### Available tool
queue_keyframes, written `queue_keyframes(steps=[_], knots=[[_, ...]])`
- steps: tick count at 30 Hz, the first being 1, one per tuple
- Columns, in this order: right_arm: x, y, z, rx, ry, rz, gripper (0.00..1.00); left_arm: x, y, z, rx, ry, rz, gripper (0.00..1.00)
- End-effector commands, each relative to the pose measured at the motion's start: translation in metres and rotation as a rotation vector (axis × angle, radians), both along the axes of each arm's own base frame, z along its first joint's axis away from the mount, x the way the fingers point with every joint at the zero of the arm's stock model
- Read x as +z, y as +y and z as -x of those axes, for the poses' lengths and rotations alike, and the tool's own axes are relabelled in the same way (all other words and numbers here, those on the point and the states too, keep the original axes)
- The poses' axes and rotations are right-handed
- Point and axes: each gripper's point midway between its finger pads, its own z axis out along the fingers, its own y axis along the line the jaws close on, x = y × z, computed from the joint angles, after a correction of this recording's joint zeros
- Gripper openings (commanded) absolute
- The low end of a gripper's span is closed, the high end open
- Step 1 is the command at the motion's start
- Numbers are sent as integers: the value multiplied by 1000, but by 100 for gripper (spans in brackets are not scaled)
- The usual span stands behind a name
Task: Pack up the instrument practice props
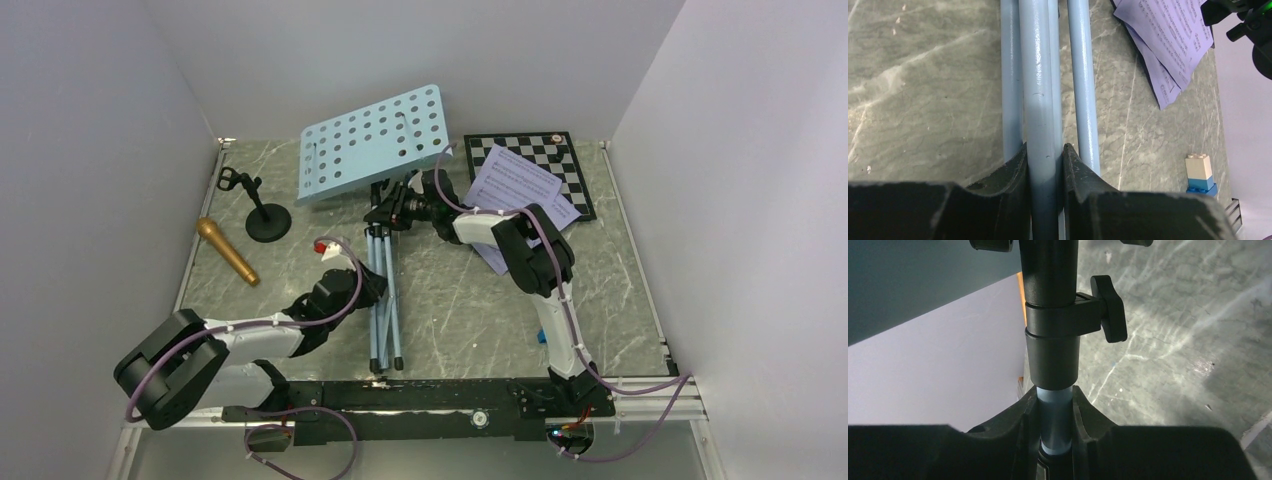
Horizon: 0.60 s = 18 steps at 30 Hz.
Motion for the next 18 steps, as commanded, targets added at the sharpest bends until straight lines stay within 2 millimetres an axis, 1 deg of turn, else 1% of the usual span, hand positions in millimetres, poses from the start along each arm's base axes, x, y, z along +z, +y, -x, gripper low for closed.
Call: queue_keyframes(steps=[1,4,9,11,14,18], knots=[[54,21,34,206,-94,-114,0,-12,63,-27,255,-87,-182,0],[42,18,33,197,-68,-98,0,-17,67,-26,262,-74,-193,0],[15,6,36,166,22,-82,0,-29,67,-23,259,-38,-188,0],[8,3,38,166,50,-87,0,-35,67,-21,263,-22,-186,0],[2,-3,41,162,72,-101,11,-42,68,-19,266,-3,-182,0],[2,-10,41,150,86,-103,34,-46,68,-18,263,9,-181,0]])
